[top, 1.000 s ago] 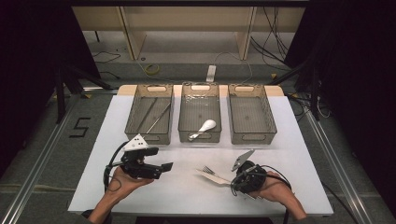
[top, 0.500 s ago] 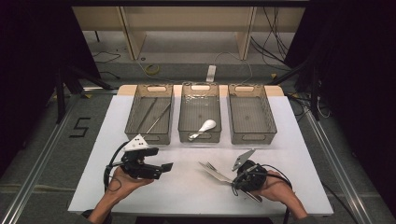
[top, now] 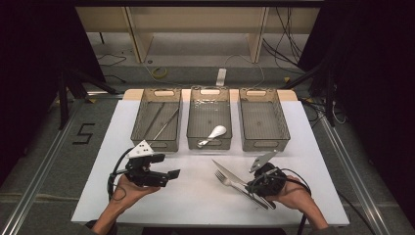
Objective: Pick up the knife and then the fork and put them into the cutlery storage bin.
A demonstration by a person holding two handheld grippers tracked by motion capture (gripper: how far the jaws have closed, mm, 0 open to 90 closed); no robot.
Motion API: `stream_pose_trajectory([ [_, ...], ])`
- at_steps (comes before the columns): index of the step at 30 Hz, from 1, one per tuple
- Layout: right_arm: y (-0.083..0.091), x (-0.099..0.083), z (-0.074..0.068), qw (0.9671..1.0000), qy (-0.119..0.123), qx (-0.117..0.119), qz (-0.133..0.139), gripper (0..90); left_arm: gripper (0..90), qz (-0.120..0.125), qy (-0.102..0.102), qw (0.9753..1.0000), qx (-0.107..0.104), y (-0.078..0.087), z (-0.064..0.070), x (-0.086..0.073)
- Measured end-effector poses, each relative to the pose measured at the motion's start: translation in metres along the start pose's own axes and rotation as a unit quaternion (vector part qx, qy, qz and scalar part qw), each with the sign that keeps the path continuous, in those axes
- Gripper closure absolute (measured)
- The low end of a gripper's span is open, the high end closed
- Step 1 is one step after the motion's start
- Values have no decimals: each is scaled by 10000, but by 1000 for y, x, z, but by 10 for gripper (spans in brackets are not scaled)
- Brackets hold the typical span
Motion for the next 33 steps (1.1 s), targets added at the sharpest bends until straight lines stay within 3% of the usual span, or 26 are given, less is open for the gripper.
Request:
stream_pose_trajectory([
  [11,23,21,22,9979,-308,-85,564,807,159,331,204,9992,46,6,-4,3],
  [16,36,40,37,9940,-576,-137,915,807,158,581,306,9978,99,9,-6,6],
  [21,47,56,51,9901,-686,-269,1197,807,158,677,284,9972,156,11,-8,7],
  [33,59,93,81,9832,-1033,-521,1412,806,154,761,234,9965,272,12,-8,7],
])
Point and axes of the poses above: each handheld gripper's, and its own axes: y roughly backward along the jaws, x roughly out of its top, z roughly to its right, the point moved 6 cm from there along -y, roughly forward along the jaws, and after that the axes turned 15 degrees about -y, right-handed, at the moved point
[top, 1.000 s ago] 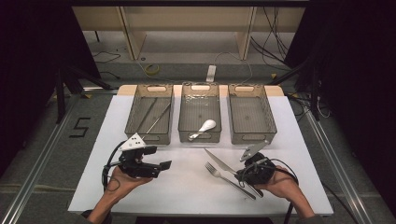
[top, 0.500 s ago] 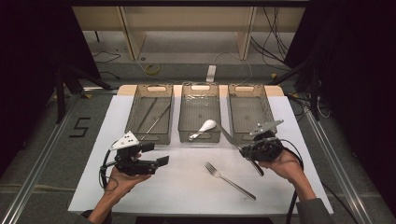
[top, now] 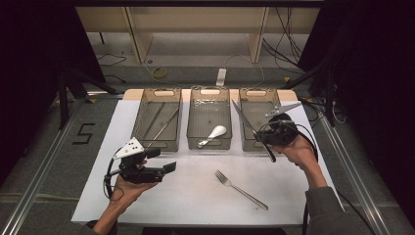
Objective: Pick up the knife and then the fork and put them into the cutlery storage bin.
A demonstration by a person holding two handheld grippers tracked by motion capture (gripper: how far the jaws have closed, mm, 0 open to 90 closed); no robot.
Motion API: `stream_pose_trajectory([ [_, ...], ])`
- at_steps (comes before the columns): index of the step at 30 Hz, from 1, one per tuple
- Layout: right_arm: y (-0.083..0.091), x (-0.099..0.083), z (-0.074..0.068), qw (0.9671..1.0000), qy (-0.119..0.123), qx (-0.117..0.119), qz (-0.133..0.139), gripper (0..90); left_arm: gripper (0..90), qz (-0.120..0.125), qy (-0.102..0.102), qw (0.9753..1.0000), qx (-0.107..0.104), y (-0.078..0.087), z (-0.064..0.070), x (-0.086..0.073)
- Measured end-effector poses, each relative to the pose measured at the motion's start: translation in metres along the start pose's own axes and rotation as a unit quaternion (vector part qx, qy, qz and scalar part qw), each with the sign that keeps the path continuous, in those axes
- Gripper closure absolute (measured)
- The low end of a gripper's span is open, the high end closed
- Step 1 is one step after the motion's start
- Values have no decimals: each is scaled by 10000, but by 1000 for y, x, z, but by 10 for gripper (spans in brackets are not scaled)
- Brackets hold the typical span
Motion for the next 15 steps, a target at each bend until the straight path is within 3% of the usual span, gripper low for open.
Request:
stream_pose_trajectory([
  [15,-10,43,21,9991,-371,-195,111,807,154,118,-112,9998,61,2,1,2],
])
Point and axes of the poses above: each handheld gripper's, and its own axes: y roughly backward along the jaws, x roughly out of its top, z roughly to its right, the point moved 6 cm from there along -y, roughly forward along the jaws, and after that the axes turned 15 degrees about -y, right-handed, at the moved point
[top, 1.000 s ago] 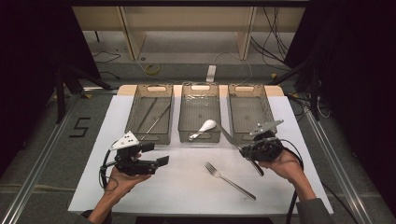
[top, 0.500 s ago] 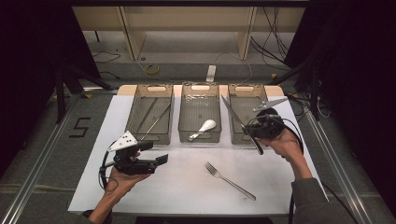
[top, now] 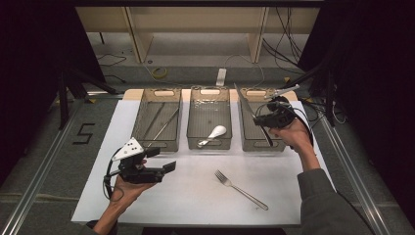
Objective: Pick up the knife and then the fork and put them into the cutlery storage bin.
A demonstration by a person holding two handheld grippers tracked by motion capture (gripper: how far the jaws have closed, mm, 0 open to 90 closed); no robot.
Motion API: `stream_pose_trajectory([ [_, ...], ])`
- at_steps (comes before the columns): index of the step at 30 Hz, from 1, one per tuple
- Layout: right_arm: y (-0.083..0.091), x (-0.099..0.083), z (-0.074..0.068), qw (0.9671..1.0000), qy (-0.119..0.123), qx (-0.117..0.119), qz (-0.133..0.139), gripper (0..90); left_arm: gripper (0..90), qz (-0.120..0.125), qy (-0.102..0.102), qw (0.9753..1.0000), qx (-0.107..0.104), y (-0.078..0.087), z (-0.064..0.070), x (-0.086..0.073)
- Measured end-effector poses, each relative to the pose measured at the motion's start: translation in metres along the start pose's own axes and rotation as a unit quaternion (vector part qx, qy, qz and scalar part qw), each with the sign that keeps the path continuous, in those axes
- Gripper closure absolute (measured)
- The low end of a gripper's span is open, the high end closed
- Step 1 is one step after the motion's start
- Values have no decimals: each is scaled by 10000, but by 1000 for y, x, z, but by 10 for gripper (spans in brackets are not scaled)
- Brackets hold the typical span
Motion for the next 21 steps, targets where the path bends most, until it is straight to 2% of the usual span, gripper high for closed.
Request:
stream_pose_trajectory([
  [12,-10,15,21,9991,-396,-170,-51,806,153,74,-63,9999,60,2,-1,1],
  [21,-21,20,31,9977,-583,-318,-99,806,154,106,-54,9999,40,2,0,2],
])
Point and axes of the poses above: each handheld gripper's, and its own axes: y roughly backward along the jaws, x roughly out of its top, z roughly to its right, the point moved 6 cm from there along -y, roughly forward along the jaws, and after that the axes turned 15 degrees about -y, right-handed, at the moved point
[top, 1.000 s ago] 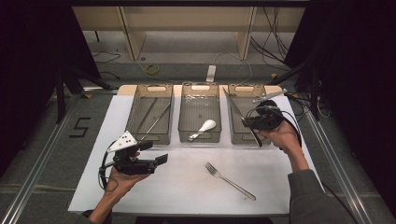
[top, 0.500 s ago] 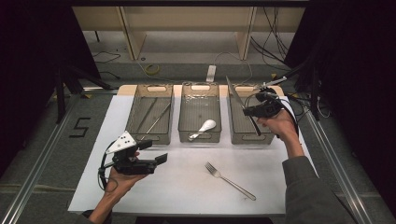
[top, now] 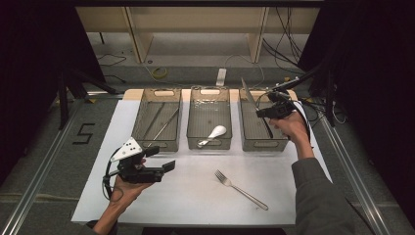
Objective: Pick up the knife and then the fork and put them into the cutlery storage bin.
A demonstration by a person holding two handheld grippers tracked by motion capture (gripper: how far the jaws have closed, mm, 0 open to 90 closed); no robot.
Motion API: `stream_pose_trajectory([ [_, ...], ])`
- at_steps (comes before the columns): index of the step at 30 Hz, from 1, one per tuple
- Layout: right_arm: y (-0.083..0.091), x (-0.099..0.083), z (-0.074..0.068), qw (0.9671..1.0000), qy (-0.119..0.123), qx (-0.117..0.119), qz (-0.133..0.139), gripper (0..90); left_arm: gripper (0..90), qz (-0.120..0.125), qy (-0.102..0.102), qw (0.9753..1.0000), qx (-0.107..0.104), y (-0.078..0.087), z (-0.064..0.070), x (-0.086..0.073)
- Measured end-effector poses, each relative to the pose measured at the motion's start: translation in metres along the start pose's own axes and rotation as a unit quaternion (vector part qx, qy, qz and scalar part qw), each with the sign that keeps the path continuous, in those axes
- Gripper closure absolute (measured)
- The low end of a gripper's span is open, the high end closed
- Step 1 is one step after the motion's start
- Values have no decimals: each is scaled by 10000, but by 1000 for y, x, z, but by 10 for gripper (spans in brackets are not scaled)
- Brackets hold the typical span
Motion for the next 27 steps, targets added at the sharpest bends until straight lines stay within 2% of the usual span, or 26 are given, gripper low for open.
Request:
stream_pose_trajectory([
  [15,-21,4,10,9994,-198,-265,-95,805,153,56,-81,10000,-16,1,1,2],
  [27,-33,0,13,9981,-353,-446,-231,805,153,67,-88,9999,-35,0,3,2],
])
Point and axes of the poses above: each handheld gripper's, and its own axes: y roughly backward along the jaws, x roughly out of its top, z roughly to its right, the point moved 6 cm from there along -y, roughly forward along the jaws, and after that the axes turned 15 degrees about -y, right-handed, at the moved point
